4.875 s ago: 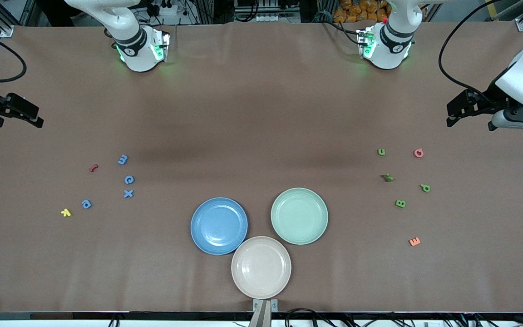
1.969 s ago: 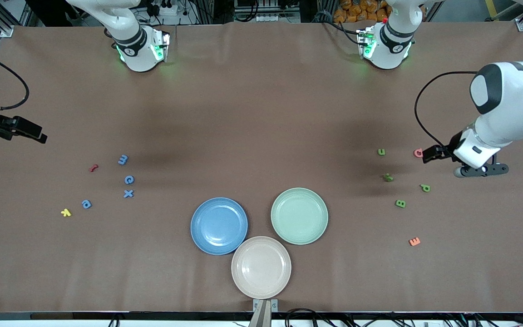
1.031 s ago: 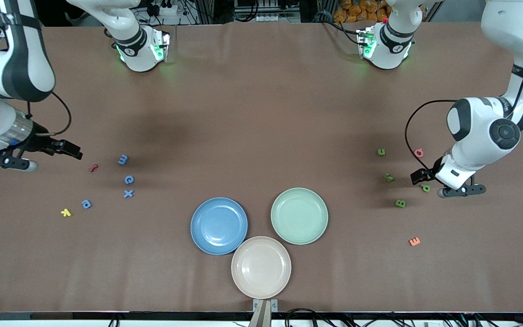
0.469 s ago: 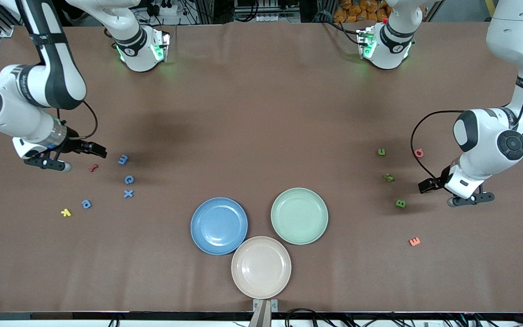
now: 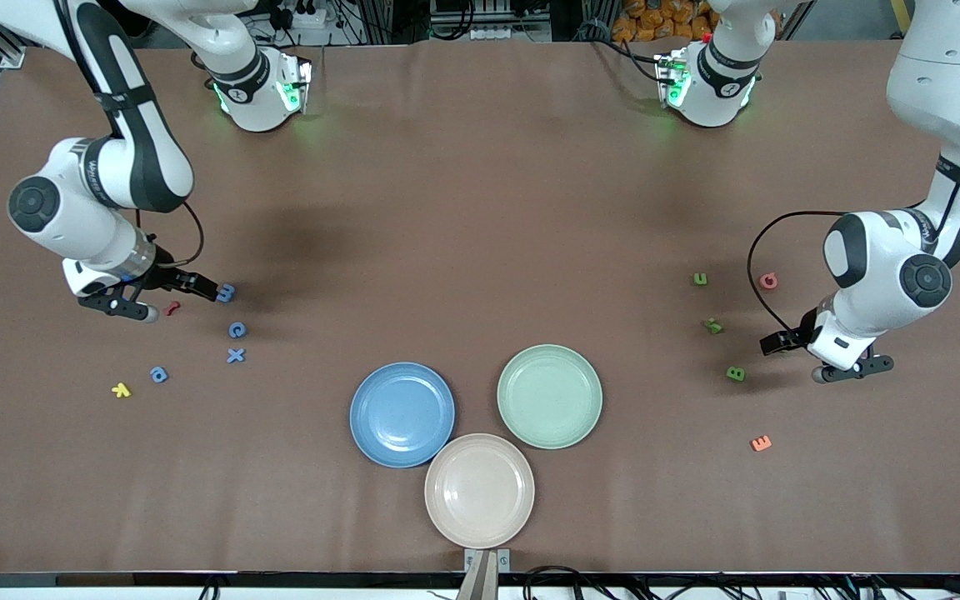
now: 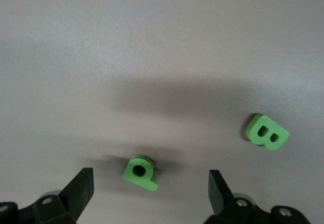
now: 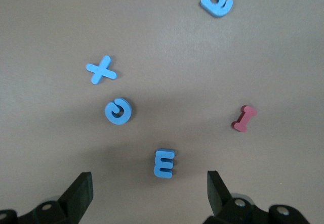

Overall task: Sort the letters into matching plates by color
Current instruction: 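Reach the left gripper to green p while the right gripper reaches blue E, then grasp green p with the left gripper while the right gripper grasps blue E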

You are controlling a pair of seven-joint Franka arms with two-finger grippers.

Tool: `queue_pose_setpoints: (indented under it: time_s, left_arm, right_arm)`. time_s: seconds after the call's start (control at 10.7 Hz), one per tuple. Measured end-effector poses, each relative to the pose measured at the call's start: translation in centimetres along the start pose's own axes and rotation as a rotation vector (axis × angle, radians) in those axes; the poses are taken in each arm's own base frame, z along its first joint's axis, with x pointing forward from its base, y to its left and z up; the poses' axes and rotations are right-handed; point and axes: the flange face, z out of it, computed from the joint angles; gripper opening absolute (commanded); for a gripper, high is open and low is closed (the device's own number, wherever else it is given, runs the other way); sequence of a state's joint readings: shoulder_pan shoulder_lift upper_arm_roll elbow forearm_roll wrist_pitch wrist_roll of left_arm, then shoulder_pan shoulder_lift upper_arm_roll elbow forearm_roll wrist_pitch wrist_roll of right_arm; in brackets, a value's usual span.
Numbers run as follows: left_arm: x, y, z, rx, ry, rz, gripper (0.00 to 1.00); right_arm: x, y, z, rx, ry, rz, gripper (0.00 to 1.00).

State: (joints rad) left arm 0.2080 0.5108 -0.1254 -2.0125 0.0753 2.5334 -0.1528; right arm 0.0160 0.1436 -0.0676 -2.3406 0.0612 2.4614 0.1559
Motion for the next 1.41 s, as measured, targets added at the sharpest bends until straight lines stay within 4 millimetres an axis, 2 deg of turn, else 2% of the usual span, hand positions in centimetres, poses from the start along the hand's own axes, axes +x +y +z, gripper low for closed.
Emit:
queue_pose_setpoints:
  time_s: [0.38, 0.94, 1.12, 1.41]
  left_arm:
    - [-0.2, -0.4, 0.9, 0.013, -0.017, -0.043, 1.00]
    - [-0.1, -0.8, 0.8, 0.034, -0.032, -0.529, 1.00]
    - [0.3, -0.7, 0.7, 0.039, -0.019, -0.670, 1.00]
    - [1.2, -0.7, 0.6, 0.033, -0.005, -0.822, 1.00]
  right_arm:
    - [-1.8, 0.7, 4.0, -0.008, 0.008, 0.007, 1.00]
    - [-2.4, 0.3, 8.2, -0.022, -0.007, 0.013, 1.00]
    - [-2.5, 0.2, 9.0, -0.024, -0.009, 0.015, 0.99]
    - [-2.5, 0.2, 9.0, -0.025, -0.010, 0.018, 0.93]
